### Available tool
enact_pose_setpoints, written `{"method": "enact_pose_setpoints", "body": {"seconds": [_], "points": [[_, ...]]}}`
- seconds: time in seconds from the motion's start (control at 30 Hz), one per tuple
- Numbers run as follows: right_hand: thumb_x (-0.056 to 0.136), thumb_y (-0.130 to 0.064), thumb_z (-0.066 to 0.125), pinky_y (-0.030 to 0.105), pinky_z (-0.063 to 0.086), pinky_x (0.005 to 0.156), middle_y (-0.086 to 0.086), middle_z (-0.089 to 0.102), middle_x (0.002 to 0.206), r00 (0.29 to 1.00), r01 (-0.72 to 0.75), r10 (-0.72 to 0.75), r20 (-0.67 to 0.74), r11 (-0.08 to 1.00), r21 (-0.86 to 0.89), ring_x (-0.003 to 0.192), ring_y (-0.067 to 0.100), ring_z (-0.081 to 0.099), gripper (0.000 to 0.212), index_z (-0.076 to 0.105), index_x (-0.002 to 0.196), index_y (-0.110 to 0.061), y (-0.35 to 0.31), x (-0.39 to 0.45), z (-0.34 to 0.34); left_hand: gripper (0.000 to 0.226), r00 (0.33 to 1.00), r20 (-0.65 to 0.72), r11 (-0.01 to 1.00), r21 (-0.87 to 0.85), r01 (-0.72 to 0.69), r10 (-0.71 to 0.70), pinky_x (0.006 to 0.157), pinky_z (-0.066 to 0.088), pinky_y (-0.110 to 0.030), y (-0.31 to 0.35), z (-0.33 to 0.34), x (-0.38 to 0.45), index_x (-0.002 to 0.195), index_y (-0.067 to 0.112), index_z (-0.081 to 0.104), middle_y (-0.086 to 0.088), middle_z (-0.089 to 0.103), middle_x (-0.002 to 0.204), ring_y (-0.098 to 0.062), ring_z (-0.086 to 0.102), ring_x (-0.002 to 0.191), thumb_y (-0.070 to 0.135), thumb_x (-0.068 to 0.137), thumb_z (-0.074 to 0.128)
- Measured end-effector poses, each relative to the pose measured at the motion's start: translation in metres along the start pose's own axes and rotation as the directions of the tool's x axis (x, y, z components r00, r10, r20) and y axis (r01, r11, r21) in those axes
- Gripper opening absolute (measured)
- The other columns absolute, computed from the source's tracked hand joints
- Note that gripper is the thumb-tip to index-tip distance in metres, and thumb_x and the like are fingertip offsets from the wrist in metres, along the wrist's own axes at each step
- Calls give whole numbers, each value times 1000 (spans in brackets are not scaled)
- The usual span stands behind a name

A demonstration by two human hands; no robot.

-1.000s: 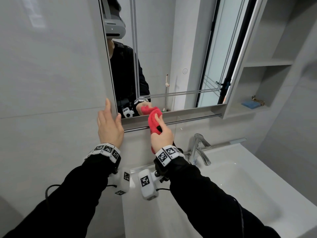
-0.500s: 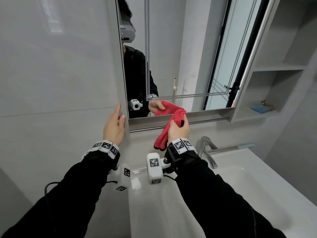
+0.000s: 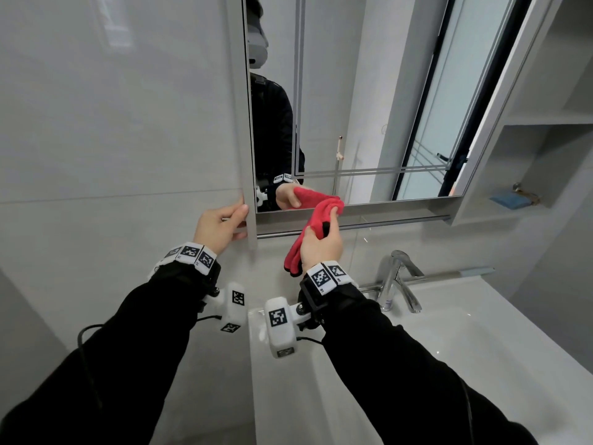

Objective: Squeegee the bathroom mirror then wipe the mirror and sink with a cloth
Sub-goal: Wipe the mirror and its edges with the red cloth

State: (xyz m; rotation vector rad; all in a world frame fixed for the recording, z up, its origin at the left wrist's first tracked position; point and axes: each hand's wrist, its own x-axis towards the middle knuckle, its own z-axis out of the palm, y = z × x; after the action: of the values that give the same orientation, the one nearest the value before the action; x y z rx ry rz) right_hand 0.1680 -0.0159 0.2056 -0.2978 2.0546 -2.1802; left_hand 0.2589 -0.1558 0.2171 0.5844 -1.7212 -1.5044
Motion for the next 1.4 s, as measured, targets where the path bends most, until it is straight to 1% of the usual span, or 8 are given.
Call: {"method": "enact_pose_setpoints", "body": {"seconds": [0.17,0.37,0.47,0.7,0.87,1.0,1.23,1.4], "points": [[86,-9,54,18,38,80,-4,58,100,998,28,-26,60,999,-44,93,19,59,66,35,142,-39,5,-7,4,28,1000,7,999,-35,2,-2,63,58,-17,0,0,-2,117,4,63,-9,66,106,-9,68,81,16,94,55],[81,-6,54,36,45,100,4,61,127,980,130,-101,173,978,-164,112,25,59,72,36,141,-40,12,-24,12,30,1000,20,999,-37,-2,3,63,57,-15,3,0,-7,123,4,59,-1,65,101,-3,68,80,14,96,51],[79,-4,54,36,42,104,4,58,131,964,166,-121,236,970,-180,118,24,55,73,37,142,-37,12,-30,16,31,999,45,999,-32,7,-5,66,57,-15,4,0,-7,123,0,58,-9,63,107,-21,63,100,15,98,45],[76,2,46,32,47,100,1,56,135,920,264,-197,339,951,-162,119,21,56,72,45,138,-35,9,-43,17,38,992,113,998,2,62,-62,75,56,-23,9,-5,-9,131,8,53,-2,61,113,-10,61,96,27,101,37],[77,13,46,28,47,96,6,64,119,919,85,-83,386,996,11,108,18,60,64,57,126,-28,2,-32,7,44,987,132,994,62,87,-94,89,48,-33,4,-10,-15,135,7,48,-1,53,129,-18,53,109,30,102,31],[81,22,40,35,51,78,14,61,93,883,-358,195,427,868,344,80,23,61,42,57,95,-14,-2,-22,-7,38,989,74,992,40,122,-125,79,52,-29,0,-6,-23,127,4,54,-7,57,116,-21,58,96,26,100,39],[86,15,37,51,36,107,29,52,127,735,-624,382,560,703,340,107,35,53,48,40,133,9,2,-17,-26,38,925,116,919,210,334,-363,67,47,-26,-3,2,-50,84,15,60,-2,60,80,-15,55,67,47,94,43],[91,3,40,46,39,105,20,62,105,629,-692,410,661,682,236,105,34,56,40,45,131,7,2,-5,-53,43,879,191,886,257,385,-438,75,50,-27,-10,19,-68,88,17,69,1,70,90,-14,64,80,54,89,48]]}}
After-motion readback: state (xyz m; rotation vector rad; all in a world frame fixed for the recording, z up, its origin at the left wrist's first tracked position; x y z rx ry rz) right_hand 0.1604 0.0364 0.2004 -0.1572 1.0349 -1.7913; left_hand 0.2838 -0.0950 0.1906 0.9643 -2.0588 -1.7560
